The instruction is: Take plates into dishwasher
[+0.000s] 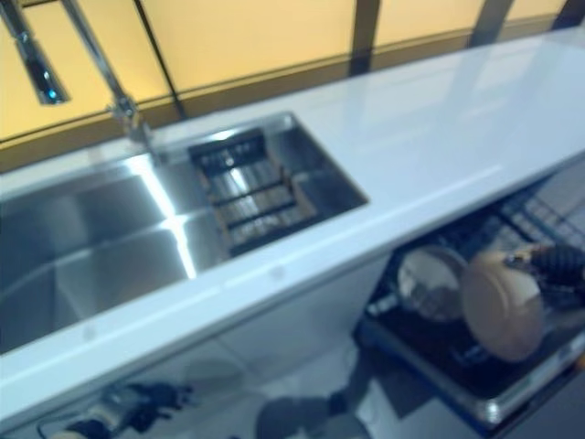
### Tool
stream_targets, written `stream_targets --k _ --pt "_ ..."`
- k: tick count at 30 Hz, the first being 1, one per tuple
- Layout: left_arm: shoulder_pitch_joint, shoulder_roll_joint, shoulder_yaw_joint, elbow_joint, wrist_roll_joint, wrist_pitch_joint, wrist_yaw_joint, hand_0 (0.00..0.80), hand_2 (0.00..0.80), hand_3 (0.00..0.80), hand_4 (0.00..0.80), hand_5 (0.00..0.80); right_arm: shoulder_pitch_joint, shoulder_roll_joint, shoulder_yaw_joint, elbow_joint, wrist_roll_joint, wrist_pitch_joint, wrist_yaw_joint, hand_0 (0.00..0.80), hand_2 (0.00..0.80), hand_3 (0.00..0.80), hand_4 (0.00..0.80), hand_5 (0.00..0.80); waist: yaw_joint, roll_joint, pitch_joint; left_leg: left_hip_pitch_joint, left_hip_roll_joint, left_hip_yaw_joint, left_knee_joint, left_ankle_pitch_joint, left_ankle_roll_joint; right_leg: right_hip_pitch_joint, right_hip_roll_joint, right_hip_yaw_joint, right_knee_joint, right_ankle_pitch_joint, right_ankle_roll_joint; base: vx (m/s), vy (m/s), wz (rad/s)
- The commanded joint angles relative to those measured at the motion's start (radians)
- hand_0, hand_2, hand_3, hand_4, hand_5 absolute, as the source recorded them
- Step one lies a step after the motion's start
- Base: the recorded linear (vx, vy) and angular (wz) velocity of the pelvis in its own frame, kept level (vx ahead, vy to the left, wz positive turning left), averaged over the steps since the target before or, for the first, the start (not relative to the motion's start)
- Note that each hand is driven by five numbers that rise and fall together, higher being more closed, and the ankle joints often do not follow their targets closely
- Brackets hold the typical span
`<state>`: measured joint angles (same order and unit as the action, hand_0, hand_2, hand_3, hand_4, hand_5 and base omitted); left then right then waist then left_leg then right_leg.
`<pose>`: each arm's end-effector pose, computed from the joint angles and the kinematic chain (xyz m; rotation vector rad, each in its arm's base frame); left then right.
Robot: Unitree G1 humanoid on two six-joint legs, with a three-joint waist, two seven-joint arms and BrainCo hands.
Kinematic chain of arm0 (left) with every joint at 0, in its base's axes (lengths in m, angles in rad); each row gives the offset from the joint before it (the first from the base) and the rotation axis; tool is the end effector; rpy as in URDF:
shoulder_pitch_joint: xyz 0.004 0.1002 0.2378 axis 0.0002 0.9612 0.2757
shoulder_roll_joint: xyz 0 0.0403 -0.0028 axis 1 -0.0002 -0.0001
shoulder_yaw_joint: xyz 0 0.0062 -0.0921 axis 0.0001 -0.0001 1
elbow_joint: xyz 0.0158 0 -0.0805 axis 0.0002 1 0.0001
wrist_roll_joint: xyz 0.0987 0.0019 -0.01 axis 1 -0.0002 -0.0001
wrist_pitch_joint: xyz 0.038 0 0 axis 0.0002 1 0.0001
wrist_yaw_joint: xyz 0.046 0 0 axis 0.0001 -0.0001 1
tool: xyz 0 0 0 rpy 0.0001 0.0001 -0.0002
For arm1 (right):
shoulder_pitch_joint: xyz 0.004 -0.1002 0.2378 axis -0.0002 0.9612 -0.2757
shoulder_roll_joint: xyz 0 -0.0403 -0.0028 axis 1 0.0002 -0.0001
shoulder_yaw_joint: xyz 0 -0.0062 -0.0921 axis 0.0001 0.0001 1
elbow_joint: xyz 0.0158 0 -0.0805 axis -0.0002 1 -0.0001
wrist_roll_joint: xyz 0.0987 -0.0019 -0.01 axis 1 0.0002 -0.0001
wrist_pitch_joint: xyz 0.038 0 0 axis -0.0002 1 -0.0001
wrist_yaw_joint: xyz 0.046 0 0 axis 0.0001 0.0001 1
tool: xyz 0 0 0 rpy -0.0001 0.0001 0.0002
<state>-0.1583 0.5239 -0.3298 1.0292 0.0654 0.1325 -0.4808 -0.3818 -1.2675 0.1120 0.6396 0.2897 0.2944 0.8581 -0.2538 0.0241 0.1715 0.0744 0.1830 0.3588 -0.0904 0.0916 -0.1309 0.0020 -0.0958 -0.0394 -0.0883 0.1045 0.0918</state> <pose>0.1491 0.2843 -0.0502 0.4606 1.2035 -0.4107 0.2098 -0.4032 0.1996 -0.5682 0.7342 0.2032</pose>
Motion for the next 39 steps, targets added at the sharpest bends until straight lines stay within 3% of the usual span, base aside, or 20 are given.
stream_targets --k 1,14,28,39 --pt "-0.128 0.123 0.024 -0.036 0.013 -0.002 0.003 0.000 0.000 0.000 0.000 0.000 -0.149 0.021 0.051 0.057 -0.044 -0.068 -0.025 0.800 0.800 0.800 0.800 0.800 0.037 -0.050 0.002 0.092 0.024 -0.008 0.003 -0.057 -0.027 -0.025 -0.055 0.004 0.001 0.018 0.080 0.000 0.000 0.00" --pt "-0.155 0.125 0.009 -0.045 0.021 0.007 -0.004 0.000 0.000 0.000 0.000 0.000 -0.279 0.045 0.167 0.130 -0.106 -0.096 -0.034 0.800 0.800 0.800 0.800 0.800 0.060 -0.030 0.022 0.076 0.021 -0.027 0.003 -0.051 -0.030 -0.031 -0.067 -0.002 0.001 0.018 0.081 -0.002 -0.003 0.02" --pt "-0.174 0.127 0.006 -0.062 0.028 0.034 -0.016 0.000 0.000 0.000 0.000 0.000 -0.316 0.082 0.193 0.136 -0.143 -0.089 -0.024 0.800 0.800 0.800 0.800 0.800 0.073 -0.017 0.032 0.058 0.016 -0.039 0.003 -0.047 -0.031 -0.039 -0.073 -0.006 0.001 0.016 0.083 0.001 -0.006 0.02" --pt "-0.217 0.143 -0.011 -0.055 0.012 0.034 -0.023 0.000 0.000 0.000 0.000 0.000 -0.330 0.092 0.200 0.249 -0.199 -0.134 -0.089 0.800 0.800 0.800 0.800 0.800 0.084 0.000 0.058 0.042 0.016 -0.046 0.003 -0.040 -0.033 -0.051 -0.079 -0.013 0.001 0.019 0.085 -0.026 -0.031 0.00"
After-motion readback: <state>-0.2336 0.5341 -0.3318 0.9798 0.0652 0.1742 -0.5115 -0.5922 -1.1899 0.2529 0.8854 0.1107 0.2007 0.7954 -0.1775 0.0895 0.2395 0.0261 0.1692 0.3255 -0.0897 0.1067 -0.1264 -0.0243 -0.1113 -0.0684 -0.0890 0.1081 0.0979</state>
